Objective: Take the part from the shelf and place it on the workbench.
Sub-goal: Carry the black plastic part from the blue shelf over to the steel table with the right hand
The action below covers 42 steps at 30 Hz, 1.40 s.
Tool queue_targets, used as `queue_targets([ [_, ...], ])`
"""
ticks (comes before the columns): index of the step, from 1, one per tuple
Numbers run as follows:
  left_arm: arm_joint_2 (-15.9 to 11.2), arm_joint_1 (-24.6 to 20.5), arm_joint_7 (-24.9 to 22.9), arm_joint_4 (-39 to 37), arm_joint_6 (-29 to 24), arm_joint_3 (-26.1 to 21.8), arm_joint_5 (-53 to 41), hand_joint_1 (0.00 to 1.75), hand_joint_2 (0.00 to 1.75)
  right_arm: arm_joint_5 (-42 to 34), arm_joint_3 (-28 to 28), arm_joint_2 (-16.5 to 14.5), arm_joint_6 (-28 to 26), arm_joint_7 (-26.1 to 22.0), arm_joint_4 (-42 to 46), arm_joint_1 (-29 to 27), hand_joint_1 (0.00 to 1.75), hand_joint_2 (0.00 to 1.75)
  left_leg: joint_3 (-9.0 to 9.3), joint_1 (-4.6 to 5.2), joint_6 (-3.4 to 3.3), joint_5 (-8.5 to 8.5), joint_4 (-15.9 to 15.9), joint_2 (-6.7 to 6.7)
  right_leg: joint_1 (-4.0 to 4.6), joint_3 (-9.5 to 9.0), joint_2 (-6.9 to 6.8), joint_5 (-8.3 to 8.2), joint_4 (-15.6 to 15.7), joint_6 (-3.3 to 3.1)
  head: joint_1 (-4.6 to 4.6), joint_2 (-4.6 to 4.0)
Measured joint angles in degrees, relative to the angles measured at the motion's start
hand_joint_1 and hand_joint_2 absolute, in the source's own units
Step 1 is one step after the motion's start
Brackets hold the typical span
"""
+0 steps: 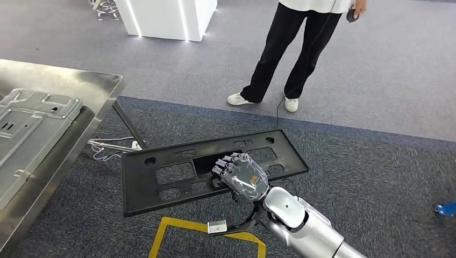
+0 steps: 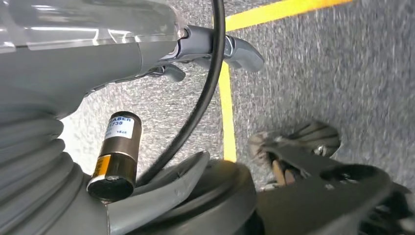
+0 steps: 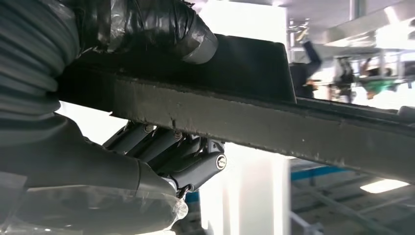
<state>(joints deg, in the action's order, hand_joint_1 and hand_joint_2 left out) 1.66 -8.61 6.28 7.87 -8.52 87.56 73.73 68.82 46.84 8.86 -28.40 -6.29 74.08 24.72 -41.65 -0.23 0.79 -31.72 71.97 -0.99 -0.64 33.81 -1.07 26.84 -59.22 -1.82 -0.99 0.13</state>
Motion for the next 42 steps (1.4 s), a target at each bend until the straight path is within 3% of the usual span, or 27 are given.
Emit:
queue_targets([
  [1, 0.0, 0.0, 0.0, 0.0, 0.0, 0.0, 0.0, 0.00, 1.75, 0.0, 0.0, 0.0, 0.0, 0.0, -0.1, -0.1, 1.66, 1.75, -1.23, -0.07, 0.11, -0.60, 2.4, 0.35, 0.08, -0.02, -0.73, 0.09, 0.0, -0.05, 0.00, 0.00],
  [2, 0.0, 0.0, 0.0, 0.0, 0.0, 0.0, 0.0, 0.00, 1.75, 0.0, 0.0, 0.0, 0.0, 0.0, -0.1, -0.1, 1.66, 1.75, -1.40, -0.09, 0.15, -0.10, 2.6, 0.55, 0.12, -0.06, -1.41, 0.17, 0.0, -0.05, 0.00, 0.00],
  [3, 0.0, 0.1, 0.0, 0.0, 0.0, 0.0, 0.0, 0.00, 1.75, 0.0, 0.0, -0.1, 0.0, 0.0, -0.1, -0.1, 1.66, 1.75, -0.34, -0.10, 0.10, 1.40, 0.6, 0.80, 0.14, -0.17, -2.04, 0.28, 0.0, 0.01, -0.01, 0.00],
  [6, -0.1, 0.1, 0.0, 0.0, 0.0, 0.0, 0.0, 0.00, 1.75, 0.0, 0.0, -0.1, 0.0, 0.0, -0.1, -0.1, 1.66, 1.75, 5.73, 0.34, -0.61, 6.18, -10.9, 3.41, 0.37, -0.74, -3.68, 0.76, -0.1, 0.52, 0.02, 0.00],
  [8, -0.1, 0.0, 0.1, 0.0, 0.0, 0.0, 0.0, 0.00, 1.75, 0.0, 0.0, -0.2, 0.0, 0.0, -0.2, 0.0, 1.66, 1.75, 6.92, 0.77, -1.23, 6.53, -13.4, 3.99, 0.59, -0.93, -4.56, 0.98, -0.1, 1.03, 0.05, 0.00],
  [10, -0.1, 0.1, 0.1, 0.0, 0.0, 0.0, 0.1, 0.00, 1.75, 0.0, 0.0, -0.4, 0.0, -0.1, -0.2, 0.2, 1.66, 1.75, 7.02, 0.69, -1.86, 6.80, -13.8, 2.75, 0.55, -1.17, -5.23, 1.25, -0.1, 1.65, 0.04, 0.00],
  [12, -0.1, 0.1, 0.1, 0.0, 0.0, 0.0, 0.2, 0.00, 1.75, 0.0, 0.0, -0.6, 0.0, -0.1, -0.2, 0.3, 1.66, 1.75, 7.43, 0.39, -2.55, 7.15, -14.4, 1.68, 0.38, -0.59, -3.49, 2.70, -2.0, 2.20, 0.09, 0.00],
  [14, 0.0, 0.0, 0.0, 0.0, 0.0, 0.0, 0.2, 0.00, 1.75, 0.0, 0.0, -0.6, -0.1, -0.1, -0.2, 0.4, 1.66, 1.75, 7.57, 0.26, -3.04, 7.30, -14.6, 0.63, 0.23, 2.33, -0.53, 5.91, -8.3, 2.44, 0.15, 0.00],
  [15, 0.0, -0.1, 0.0, 0.0, 0.0, 0.0, 0.2, 0.00, 1.75, 0.0, 0.0, -0.6, 0.0, -0.1, -0.3, 0.3, 1.66, 1.75, 7.54, 0.28, -3.18, 7.30, -14.5, 0.01, 0.22, 4.33, 0.28, 7.40, -12.1, 2.49, 0.16, 0.00],
  [16, 0.0, 0.0, 0.0, 0.0, 0.0, 0.0, 0.3, 0.00, 1.75, 0.0, 0.0, -0.5, 0.0, -0.1, -0.5, 0.1, 1.66, 1.75, 7.52, 0.31, -3.26, 7.29, -14.5, -0.72, 0.21, 5.93, 0.66, 8.11, -15.0, 2.52, 0.16, 0.00],
  [17, 0.0, 0.0, 0.0, 0.0, 0.0, 0.0, 0.3, 0.00, 1.75, 0.0, 0.0, -0.5, 0.0, -0.1, -0.6, 0.0, 1.66, 1.75, 7.51, 0.33, -3.27, 7.25, -14.3, -1.47, 0.21, 6.68, 0.84, 7.68, -15.9, 2.51, 0.15, 0.00],
  [18, 0.0, 0.1, 0.0, 0.0, 0.0, 0.0, 0.4, 0.00, 1.75, 0.1, 0.0, -0.5, 0.0, -0.1, -0.7, -0.1, 1.66, 1.75, 7.51, 0.33, -3.22, 7.19, -14.2, -2.25, 0.20, 6.38, 1.00, 6.16, -14.7, 2.43, 0.16, 0.00],
  [19, 0.0, 0.2, 0.0, 0.0, 0.0, 0.0, 0.5, 0.00, 1.75, 0.1, 0.0, -0.5, 0.0, -0.1, -0.7, 0.0, 1.66, 1.75, 7.52, 0.31, -3.11, 7.10, -14.0, -3.01, 0.17, 5.04, 1.41, 3.88, -11.3, 2.28, 0.15, 0.00],
  [21, 0.0, 0.2, 0.0, 0.0, 0.0, 0.0, 0.5, 0.00, 1.75, 0.1, 0.0, -0.5, 0.0, -0.1, -0.7, 0.2, 1.66, 1.75, 7.25, 0.26, -2.76, 6.89, -13.5, -4.36, 0.00, 1.97, 3.81, 0.55, -4.0, 1.97, 0.15, 0.00],
  [23, 0.0, 0.1, 0.0, 0.0, 0.0, 0.0, 0.5, 0.00, 1.75, 0.2, 0.0, -0.5, 0.0, -0.1, -0.8, 0.3, 1.66, 1.75, 6.72, 0.15, -2.19, 6.90, -13.2, -5.51, -0.02, 0.75, 5.43, -0.12, -0.9, 1.78, 0.15, 0.00],
  [25, 0.0, 0.3, -0.1, 0.0, 0.0, 0.1, 0.5, 0.00, 1.75, 0.2, 0.0, -0.7, 0.0, -0.1, -0.9, 0.4, 1.66, 1.75, 6.38, 0.01, -1.53, 7.02, -13.3, -6.32, 0.00, 0.59, 4.50, -0.28, -0.6, 1.39, 0.14, 0.00],
  [27, 0.0, 0.4, -0.1, 0.0, 0.0, 0.1, 0.5, 0.00, 1.75, 0.2, 0.0, -1.0, 0.0, -0.1, -0.8, 0.7, 1.66, 1.75, 5.65, 0.17, -1.00, 5.94, -11.7, -4.15, -0.18, 0.14, 3.16, -0.52, 0.1, 0.67, 0.02, 0.00],
  [29, 0.0, 0.3, -0.1, 0.0, 0.0, 0.1, 0.5, 0.00, 1.75, 0.2, 0.0, -1.2, 0.1, -0.1, -0.9, 0.9, 1.66, 1.75, 3.02, 0.19, -0.54, 2.84, -6.1, -0.88, -0.16, -0.21, 1.63, -0.54, 0.5, 0.13, -0.13, 0.00],
  [31, 0.0, 0.2, -0.1, 0.0, -0.1, 0.1, 0.5, 0.00, 1.75, 0.2, 0.1, -1.2, 0.3, -0.1, -1.0, 0.9, 1.66, 1.75, -0.44, -0.16, -0.09, 0.05, 0.8, 0.10, -0.04, -0.29, -0.01, -0.35, 0.5, -0.04, -0.16, 0.00],
  [32, 0.0, 0.3, -0.1, 0.0, -0.1, 0.2, 0.5, 0.00, 1.75, 0.2, 0.2, -1.2, 0.4, -0.1, -1.0, 0.9, 1.66, 1.75, -1.20, -0.33, 0.13, -0.04, 2.2, 0.28, -0.03, -0.34, -0.78, -0.24, 0.5, -0.03, -0.17, 0.00],
  [33, 0.0, 0.3, -0.1, 0.0, -0.1, 0.2, 0.5, 0.00, 1.75, 0.2, 0.4, -1.2, 0.5, -0.1, -1.1, 0.9, 1.66, 1.75, -0.94, -0.50, 0.30, 0.86, 1.7, 0.50, -0.05, -0.43, -1.47, -0.11, 0.5, 0.05, -0.17, 0.00],
  [35, -0.1, 0.5, -0.1, 0.0, -0.2, 0.2, 0.6, 0.00, 1.75, 0.2, 0.8, -1.2, 0.6, -0.1, -1.1, 1.0, 1.66, 1.75, 2.68, -0.72, 0.42, 4.59, -5.4, 1.96, -0.08, -0.84, -2.72, 0.25, 0.4, 0.41, -0.17, 0.00],
  [37, -0.1, 0.4, -0.1, 0.0, -0.3, 0.2, 0.7, 0.00, 1.75, 0.2, 0.9, -1.2, 0.7, -0.1, -1.1, 1.1, 1.66, 1.75, 6.08, -0.42, -0.06, 6.82, -12.0, 3.61, 0.15, -1.18, -3.81, 0.68, 0.3, 1.03, -0.13, 0.00],
  [38, -0.1, 0.4, 0.0, 0.0, -0.3, 0.2, 0.7, 0.00, 1.75, 0.2, 1.0, -1.2, 0.7, -0.1, -1.0, 1.2, 1.66, 1.75, 6.69, -0.21, -0.38, 6.98, -13.3, 3.97, 0.32, -1.31, -4.29, 0.85, 0.3, 1.34, -0.10, 0.00],
  [40, -0.1, 0.4, 0.0, 0.0, -0.3, 0.2, 0.8, 0.00, 1.75, 0.1, 1.0, -1.3, 0.8, -0.1, -1.0, 1.4, 1.66, 1.75, 6.72, 0.01, -1.10, 6.88, -13.5, 3.02, 0.37, -1.61, -5.14, 1.06, 0.3, 1.95, -0.06, 0.00],
  [42, -0.1, 0.5, 0.0, 0.0, -0.2, 0.2, 0.9, 0.00, 1.75, 0.1, 1.2, -1.4, 0.8, -0.1, -1.0, 1.5, 1.66, 1.75, 6.96, -0.12, -1.86, 7.02, -13.9, 1.97, 0.05, -1.35, -3.74, 2.11, -0.8, 2.61, -0.05, 0.00],
])
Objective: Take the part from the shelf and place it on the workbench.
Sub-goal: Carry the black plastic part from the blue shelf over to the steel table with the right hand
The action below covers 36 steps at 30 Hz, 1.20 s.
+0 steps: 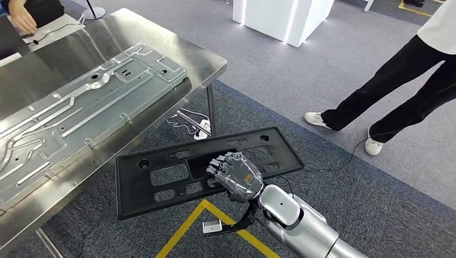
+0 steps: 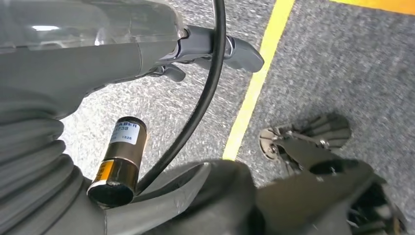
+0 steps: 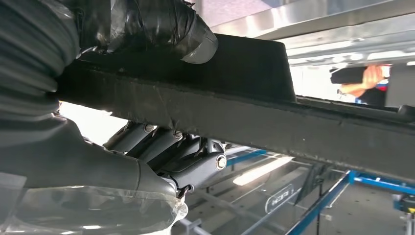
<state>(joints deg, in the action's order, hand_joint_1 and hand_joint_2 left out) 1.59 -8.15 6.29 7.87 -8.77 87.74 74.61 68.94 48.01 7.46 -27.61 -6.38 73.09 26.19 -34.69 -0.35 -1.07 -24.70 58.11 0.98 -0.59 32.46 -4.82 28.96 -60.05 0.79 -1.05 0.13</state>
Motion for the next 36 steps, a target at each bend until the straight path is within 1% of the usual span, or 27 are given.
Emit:
queue_targets([
  [2, 0.0, -0.1, 0.0, 0.0, 0.0, 0.0, 0.0, 0.00, 1.75, -0.1, 0.2, 0.0, 0.0, 0.0, 0.0, 0.0, 1.66, 1.75, 0.19, -0.17, -0.64, 0.14, -0.2, -0.96, -0.27, 2.45, 3.01, 2.86, -5.2, 0.34, 0.02, 0.00],
  [4, 0.0, -0.2, 0.0, 0.0, 0.0, 0.0, 0.0, 0.00, 1.75, -0.1, 0.5, 0.0, 0.0, 0.0, -0.2, -0.2, 1.66, 1.75, 0.17, -0.08, -0.96, 0.08, -0.1, -2.15, -0.24, 6.46, 4.42, 5.70, -12.6, 0.39, 0.02, 0.00],
  [5, 0.0, -0.1, -0.1, 0.0, 0.1, 0.0, 0.0, 0.00, 1.75, -0.2, 0.8, 0.0, 0.0, 0.0, -0.2, -0.3, 1.66, 1.75, 0.18, -0.02, -1.01, 0.03, 0.0, -2.86, -0.22, 7.85, 4.62, 5.89, -14.8, 0.37, 0.02, 0.00],
  [6, 0.0, -0.1, -0.1, 0.0, 0.1, 0.0, 0.0, 0.00, 1.75, -0.2, 1.0, 0.1, 0.0, 0.0, -0.3, -0.4, 1.66, 1.75, 0.20, 0.02, -1.01, -0.03, 0.1, -3.62, -0.20, 8.30, 4.74, 4.92, -14.9, 0.29, 0.02, 0.00],
  [7, 0.0, 0.0, -0.1, 0.0, 0.1, 0.0, -0.1, 0.00, 1.75, -0.3, 1.2, 0.1, 0.0, 0.0, -0.3, -0.4, 1.66, 1.75, 0.24, 0.04, -0.96, -0.10, 0.2, -4.38, -0.21, 7.66, 4.94, 2.97, -12.8, 0.12, 0.02, 0.00],
  [9, 0.1, 0.0, -0.1, 0.0, 0.1, 0.0, -0.2, 0.00, 1.75, -0.4, 1.6, 0.1, 0.0, -0.1, -0.4, -0.5, 1.66, 1.75, 0.19, 0.07, -0.71, -0.27, 0.5, -5.76, -0.25, 4.66, 6.85, -1.22, -5.2, -0.35, 0.02, 0.00],
  [10, 0.1, 0.0, -0.1, 0.0, 0.1, 0.0, -0.2, 0.00, 1.75, -0.4, 1.8, 0.1, 0.0, -0.1, -0.4, -0.4, 1.66, 1.75, 0.08, 0.06, -0.53, -0.33, 0.6, -6.42, -0.28, 3.44, 7.81, -2.35, -2.2, -0.47, 0.02, 0.00],
  [11, 0.1, 0.0, -0.1, 0.0, 0.0, 0.0, -0.2, 0.00, 1.75, -0.5, 1.9, 0.0, 0.0, -0.1, -0.4, -0.4, 1.66, 1.75, -0.08, 0.00, -0.27, -0.35, 0.7, -6.95, -0.23, 2.74, 8.53, -2.75, -0.5, -0.54, 0.02, 0.00],
  [12, 0.1, 0.0, -0.1, 0.0, 0.0, 0.0, -0.2, 0.00, 1.75, -0.5, 2.1, 0.0, -0.1, -0.1, -0.5, -0.4, 1.66, 1.75, -0.22, -0.07, 0.06, -0.31, 0.6, -7.48, -0.15, 2.50, 8.57, -2.55, 0.0, -0.60, 0.01, 0.00],
  [13, 0.1, 0.1, -0.1, 0.0, 0.0, 0.0, -0.1, 0.00, 1.75, -0.5, 2.2, -0.1, -0.1, -0.1, -0.5, -0.4, 1.66, 1.75, -0.38, -0.13, 0.44, -0.23, 0.5, -8.05, -0.17, 2.37, 8.03, -2.65, 0.2, -0.73, 0.01, 0.00],
  [14, 0.0, 0.2, -0.1, 0.0, 0.0, 0.1, -0.1, 0.00, 1.75, -0.6, 2.3, -0.2, -0.1, -0.1, -0.5, -0.3, 1.66, 1.75, -0.48, -0.18, 0.77, -0.29, 0.6, -8.02, -0.25, 2.16, 7.46, -2.77, 0.5, -1.00, 0.00, 0.00],
  [16, -0.1, 0.3, -0.1, 0.0, 0.0, 0.1, 0.0, 0.00, 1.75, -0.7, 2.4, -0.6, -0.1, -0.1, -0.5, -0.2, 1.66, 1.75, -1.52, 0.02, 1.32, -1.80, 2.8, -5.81, -0.54, 1.68, 6.20, -3.00, 1.2, -1.68, -0.10, 0.00],
  [18, -0.2, 0.2, -0.1, 0.0, -0.1, 0.1, 0.0, 0.00, 1.75, -0.8, 2.5, -0.7, -0.1, 0.0, -0.6, -0.2, 1.66, 1.75, -4.58, -0.03, 1.80, -5.18, 9.3, -2.76, -0.44, 1.39, 4.74, -2.93, 1.4, -2.14, -0.19, 0.00],
  [19, -0.2, 0.1, -0.1, 0.0, -0.1, 0.1, 0.0, 0.00, 1.75, -0.8, 2.6, -0.7, -0.1, 0.0, -0.6, -0.3, 1.66, 1.75, -6.45, -0.18, 2.07, -6.64, 12.9, -2.08, -0.35, 1.33, 3.95, -2.83, 1.4, -2.22, -0.18, 0.00],
  [20, -0.2, 0.1, -0.1, 0.0, -0.1, 0.1, 0.0, 0.00, 1.75, -0.8, 2.7, -0.7, -0.1, 0.0, -0.7, -0.3, 1.66, 1.75, -7.77, -0.32, 2.30, -7.27, 15.4, -1.75, -0.28, 1.29, 3.21, -2.71, 1.4, -2.25, -0.17, 0.00],
  [21, -0.2, 0.1, -0.1, 0.0, -0.1, 0.1, 0.0, 0.00, 1.75, -0.8, 2.7, -0.7, -0.1, 0.0, -0.7, -0.3, 1.66, 1.75, -8.10, -0.47, 2.49, -6.82, 15.9, -1.53, -0.26, 1.21, 2.53, -2.59, 1.4, -2.21, -0.18, 0.00],
  [22, -0.3, 0.2, -0.1, -0.1, -0.1, 0.1, 0.0, 0.00, 1.75, -0.8, 2.8, -0.7, -0.1, 0.0, -0.7, -0.3, 1.66, 1.75, -7.21, -0.59, 2.62, -5.36, 14.1, -1.18, -0.27, 1.07, 1.91, -2.43, 1.3, -2.11, -0.19, 0.00],
  [24, -0.3, 0.3, -0.1, -0.1, -0.1, 0.1, 0.0, 0.00, 1.75, -0.8, 2.9, -0.7, -0.1, 0.0, -0.7, -0.3, 1.66, 1.75, -3.14, -0.56, 2.53, -1.68, 6.3, 0.84, -0.19, 0.62, 0.78, -1.97, 1.2, -1.69, -0.19, 0.00],
  [26, -0.4, 0.1, -0.1, -0.1, -0.1, 0.1, 0.0, 0.00, 1.75, -0.8, 2.9, -0.7, -0.1, 0.0, -0.7, -0.2, 1.66, 1.75, -0.49, -0.24, 1.83, -0.06, 1.1, 2.41, 0.13, 0.29, -0.15, -1.56, 1.0, -1.14, -0.13, 0.00],
  [27, -0.4, 0.1, -0.1, -0.1, -0.1, 0.1, 0.0, 0.00, 1.75, -0.8, 2.9, -0.7, -0.1, 0.0, -0.7, -0.2, 1.66, 1.75, -0.30, -0.02, 1.39, -0.20, 0.5, 2.46, 0.30, 0.17, -0.58, -1.47, 1.1, -0.84, -0.11, 0.00],
  [29, -0.4, 0.2, -0.1, -0.1, -0.1, 0.1, 0.0, 0.00, 1.75, -0.9, 3.0, -0.8, -0.1, 0.0, -0.7, -0.2, 1.66, 1.75, -0.28, -0.03, 0.60, 0.01, 0.3, 1.20, 0.29, -0.10, -1.25, -1.26, 1.2, -0.19, -0.10, 0.00],
  [30, -0.3, 0.2, -0.1, -0.1, -0.1, 0.1, 0.0, 0.00, 1.75, -0.9, 3.0, -0.9, -0.1, 0.0, -0.7, -0.1, 1.66, 1.75, -0.15, -0.11, 0.26, 0.13, 0.1, 0.65, 0.15, -0.12, -0.65, -0.89, 0.9, 0.17, -0.10, 0.00],
  [31, -0.3, 0.2, -0.1, -0.1, -0.1, 0.1, 0.0, 0.00, 1.75, -0.9, 3.0, -0.9, -0.1, 0.0, -0.7, -0.1, 1.66, 1.75, -0.01, -0.25, -0.12, 0.28, -0.2, 0.14, -0.02, 0.31, 0.53, 0.02, -0.3, 0.43, -0.10, 0.00],
  [33, -0.3, 0.1, -0.1, 0.0, -0.1, 0.1, 0.0, 0.00, 1.75, -1.0, 3.0, -0.9, -0.1, 0.0, -0.8, -0.2, 1.66, 1.75, 0.10, -0.36, -0.65, 0.40, -0.4, -0.95, -0.25, 3.09, 3.48, 3.33, -6.4, 0.70, -0.08, 0.00],
  [34, -0.3, 0.1, -0.1, 0.0, -0.1, 0.1, 0.0, 0.00, 1.75, -1.0, 3.1, -0.8, -0.1, 0.0, -0.9, -0.3, 1.66, 1.75, 0.08, -0.33, -0.82, 0.39, -0.3, -1.58, -0.26, 5.14, 4.24, 5.08, -10.5, 0.75, -0.08, 0.00],
  [35, -0.3, 0.1, -0.1, 0.0, -0.1, 0.1, 0.0, 0.00, 1.75, -1.0, 3.1, -0.8, -0.1, 0.0, -1.0, -0.5, 1.66, 1.75, 0.08, -0.28, -0.89, 0.36, -0.2, -2.29, -0.25, 6.94, 4.56, 6.09, -13.9, 0.79, -0.08, 0.00],
  [36, -0.3, 0.1, -0.1, 0.0, -0.1, 0.1, 0.0, 0.00, 1.75, -1.0, 3.1, -0.7, -0.1, 0.0, -1.1, -0.6, 1.66, 1.75, 0.08, -0.24, -0.90, 0.33, -0.1, -3.04, -0.25, 7.95, 4.70, 5.98, -15.4, 0.78, -0.09, 0.00],
])
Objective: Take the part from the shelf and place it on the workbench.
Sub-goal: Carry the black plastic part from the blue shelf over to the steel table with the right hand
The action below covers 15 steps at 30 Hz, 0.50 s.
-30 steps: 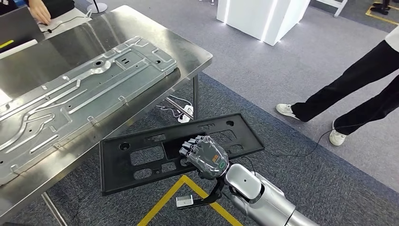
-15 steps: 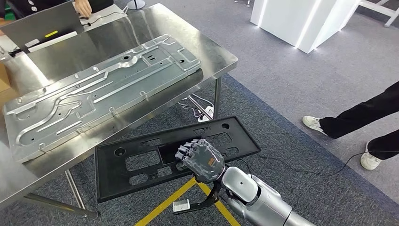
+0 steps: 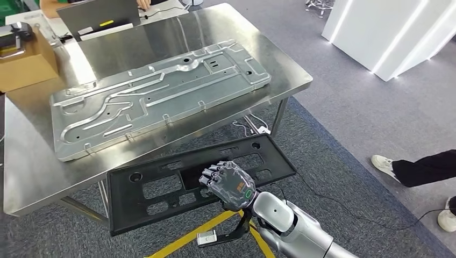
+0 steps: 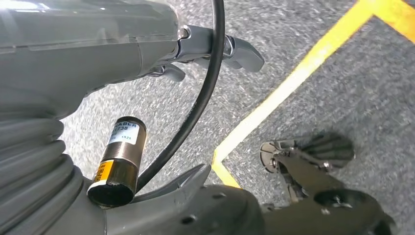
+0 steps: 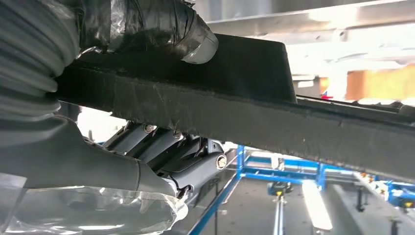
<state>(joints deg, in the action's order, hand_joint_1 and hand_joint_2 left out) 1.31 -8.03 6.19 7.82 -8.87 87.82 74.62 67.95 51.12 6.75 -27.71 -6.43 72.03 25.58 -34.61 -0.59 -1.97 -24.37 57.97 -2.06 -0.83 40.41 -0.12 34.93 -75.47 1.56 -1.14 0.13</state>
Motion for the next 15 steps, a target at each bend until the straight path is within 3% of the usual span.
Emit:
queue_targets([
  [1, 0.0, 0.1, 0.0, 0.0, 0.0, 0.0, 0.0, 0.00, 1.75, 0.0, 0.0, 0.0, 0.0, 0.0, -0.1, -0.1, 1.66, 1.75, 0.01, 0.01, 0.03, -0.04, 0.1, -0.74, -0.01, -0.13, 0.09, -1.33, 0.9, -0.09, 0.01, 0.00],
  [2, 0.0, 0.1, 0.0, 0.0, 0.0, 0.0, 0.0, 0.00, 1.75, 0.0, 0.0, 0.0, 0.0, 0.0, -0.1, -0.1, 1.66, 1.75, 0.03, 0.01, 0.10, -0.11, 0.3, -1.50, -0.04, -1.31, 0.35, -3.50, 3.9, -0.24, 0.01, 0.00],
  [4, 0.1, 0.0, 0.0, 0.0, 0.0, 0.0, 0.0, 0.00, 1.75, 0.0, 0.0, 0.0, 0.0, 0.0, -0.1, 0.0, 1.66, 1.75, -0.09, 0.04, 0.38, -0.26, 0.6, -2.87, -0.15, -4.58, 2.20, -7.18, 11.8, -0.63, 0.01, 0.00],
  [6, 0.2, 0.0, 0.0, 0.0, 0.0, 0.0, 0.0, 0.00, 1.75, 0.0, 0.0, 0.0, 0.0, 0.0, -0.2, 0.0, 1.66, 1.75, -0.44, 0.04, 0.91, -0.27, 0.8, -3.94, -0.13, -6.13, 3.53, -8.08, 15.5, -0.88, 0.00, 0.00],
  [8, 0.3, 0.2, 0.0, 0.0, 0.0, 0.0, 0.0, 0.00, 1.75, 0.0, 0.0, 0.0, 0.0, 0.0, -0.2, 0.1, 1.66, 1.75, -0.72, 0.00, 1.63, -0.08, 0.6, -4.91, -0.10, -6.37, 2.81, -8.12, 15.8, -1.25, 0.01, 0.00],
  [9, 0.2, 0.3, 0.0, 0.0, 0.0, 0.0, 0.0, 0.00, 1.75, 0.0, 0.0, -0.1, 0.0, 0.0, -0.2, 0.2, 1.66, 1.75, -0.81, 0.01, 1.96, -0.21, 0.7, -4.69, -0.17, -6.55, 2.27, -8.26, 16.1, -1.57, -0.01, 0.00],
  [11, 0.2, 0.4, 0.0, 0.0, -0.1, 0.0, -0.1, 0.00, 1.75, 0.0, 0.0, -0.2, 0.0, 0.0, -0.2, 0.3, 1.66, 1.75, -2.13, 0.14, 2.54, -2.12, 3.7, -2.25, -0.44, -6.98, 0.99, -8.51, 16.7, -2.33, -0.18, 0.00],
  [13, 0.2, 0.2, 0.1, 0.0, -0.1, 0.0, -0.1, 0.00, 1.75, 0.0, 0.0, -0.2, 0.0, 0.0, -0.3, 0.3, 1.66, 1.75, -5.33, 0.03, 3.03, -5.70, 10.6, 0.61, -0.29, -7.21, -0.46, -8.43, 16.9, -2.80, -0.34, 0.00],
  [15, 0.2, 0.1, 0.1, 0.0, -0.1, 0.0, -0.2, 0.00, 1.75, 0.0, 0.1, -0.1, 0.1, 0.0, -0.5, 0.2, 1.66, 1.75, -8.08, -0.20, 3.45, -7.45, 16.1, 1.43, -0.18, -7.28, -1.91, -8.24, 16.8, -2.87, -0.33, 0.00],
])
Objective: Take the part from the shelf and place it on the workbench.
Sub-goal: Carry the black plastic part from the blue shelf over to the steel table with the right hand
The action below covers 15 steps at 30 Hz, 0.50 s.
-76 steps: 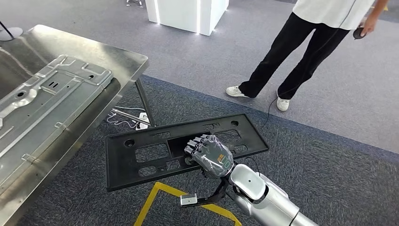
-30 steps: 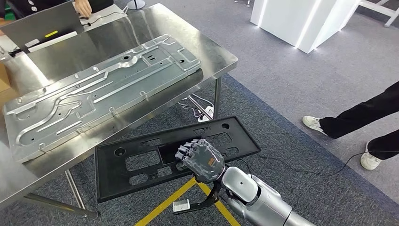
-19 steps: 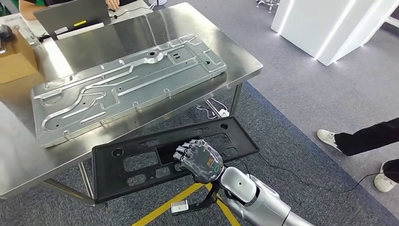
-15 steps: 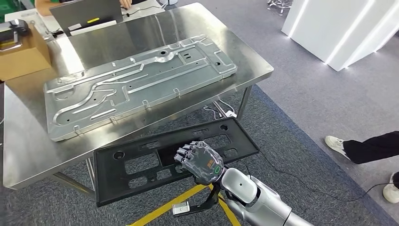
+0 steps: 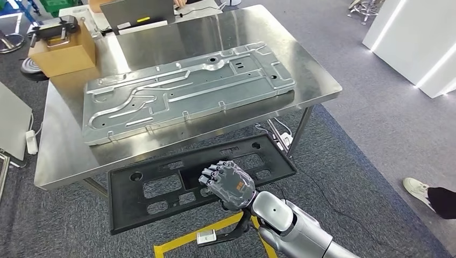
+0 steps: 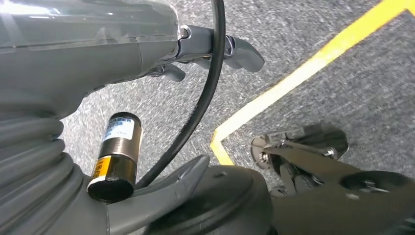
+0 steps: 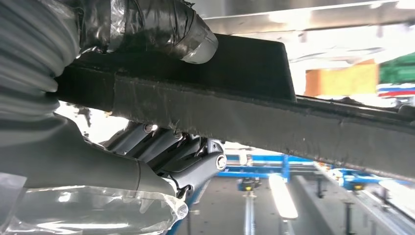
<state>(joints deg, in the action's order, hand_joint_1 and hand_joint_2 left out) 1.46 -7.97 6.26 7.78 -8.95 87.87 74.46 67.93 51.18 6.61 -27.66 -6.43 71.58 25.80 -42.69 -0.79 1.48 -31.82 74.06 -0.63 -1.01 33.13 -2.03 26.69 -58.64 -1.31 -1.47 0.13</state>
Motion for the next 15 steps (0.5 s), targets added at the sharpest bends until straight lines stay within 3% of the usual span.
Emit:
queue_targets([
  [1, 0.0, 0.0, 0.0, 0.0, 0.0, 0.0, 0.0, 0.00, 1.75, 0.0, 0.0, 0.0, 0.0, 0.0, -0.1, 0.0, 1.66, 1.75, -0.04, -0.11, 0.15, 0.65, 0.0, 0.21, 0.00, -0.06, -0.66, 0.12, 0.0, 0.06, -0.01, 0.00],
  [2, 0.0, 0.1, 0.0, 0.0, 0.0, 0.0, 0.0, 0.00, 1.75, 0.0, 0.0, 0.0, 0.0, 0.0, -0.1, 0.0, 1.66, 1.75, 1.10, -0.21, 0.23, 2.32, -2.2, 0.62, -0.03, -0.20, -1.28, 0.27, -0.1, 0.19, -0.01, 0.00],
  [3, -0.1, 0.1, 0.0, 0.0, 0.0, 0.0, 0.0, 0.00, 1.75, 0.0, 0.1, 0.0, 0.0, 0.0, -0.1, 0.0, 1.66, 1.75, 3.08, -0.27, 0.22, 4.44, -6.0, 1.53, -0.04, -0.42, -1.87, 0.48, -0.1, 0.39, -0.01, 0.00],
  [5, -0.1, 0.0, 0.0, 0.0, 0.0, 0.0, -0.1, 0.00, 1.75, 0.0, 0.1, 0.0, 0.0, 0.0, -0.1, 0.0, 1.66, 1.75, 6.72, 0.08, -0.25, 6.99, -13.0, 4.03, 0.26, -0.78, -2.85, 0.98, -0.4, 1.01, 0.01, 0.00],
  [6, -0.1, -0.1, 0.0, 0.0, 0.0, 0.1, -0.1, 0.00, 1.75, -0.1, 0.1, 0.0, 0.1, 0.0, -0.1, 0.1, 1.66, 1.75, 7.50, 0.30, -0.67, 7.25, -14.6, 4.75, 0.46, -0.92, -3.30, 1.15, -0.4, 1.30, 0.05, 0.00],
  [8, -0.1, -0.1, 0.0, 0.0, 0.0, 0.2, -0.1, 0.00, 1.75, -0.3, 0.1, 0.0, 0.7, -0.1, -0.1, 0.2, 1.66, 1.75, 7.57, 0.54, -1.63, 7.11, -15.2, 4.21, 0.72, -1.20, -4.19, 1.23, -0.2, 1.83, 0.15, 0.00],
  [9, 0.0, 0.0, 0.0, 0.0, 0.0, 0.3, -0.1, 0.00, 1.75, -0.5, 0.2, 0.1, 1.2, -0.2, -0.1, 0.3, 1.66, 1.75, 7.61, 0.55, -1.81, 7.24, -15.4, 3.88, 0.76, -1.37, -4.54, 1.32, 0.0, 1.70, 0.18, 0.00],
  [12, 0.0, 0.3, 0.0, 0.0, 0.1, 0.4, -0.1, 0.00, 1.75, -0.9, 0.3, 0.1, 2.0, -0.3, -0.3, 0.6, 1.66, 1.75, 7.91, 0.49, -1.97, 7.58, -15.9, 3.37, 0.84, -1.58, -4.75, 1.39, 0.4, -0.31, 0.29, 0.00],
  [13, 0.0, 0.3, 0.0, 0.0, 0.1, 0.5, -0.1, 0.00, 1.75, -0.9, 0.3, 0.1, 2.0, -0.3, -0.3, 0.7, 1.66, 1.75, 7.93, 0.56, -2.05, 7.53, -15.9, 3.28, 0.83, -1.60, -4.72, 1.30, 0.4, -0.70, 0.31, 0.00],
  [15, 0.0, 0.4, 0.0, 0.0, 0.2, 0.5, -0.1, 0.00, 1.75, -1.0, 0.4, 0.2, 2.0, -0.3, -0.3, 0.7, 1.66, 1.75, 7.93, 0.71, -2.28, 7.38, -15.8, 3.29, 0.73, -1.66, -4.66, 1.17, 0.5, -0.54, 0.32, 0.00],
])
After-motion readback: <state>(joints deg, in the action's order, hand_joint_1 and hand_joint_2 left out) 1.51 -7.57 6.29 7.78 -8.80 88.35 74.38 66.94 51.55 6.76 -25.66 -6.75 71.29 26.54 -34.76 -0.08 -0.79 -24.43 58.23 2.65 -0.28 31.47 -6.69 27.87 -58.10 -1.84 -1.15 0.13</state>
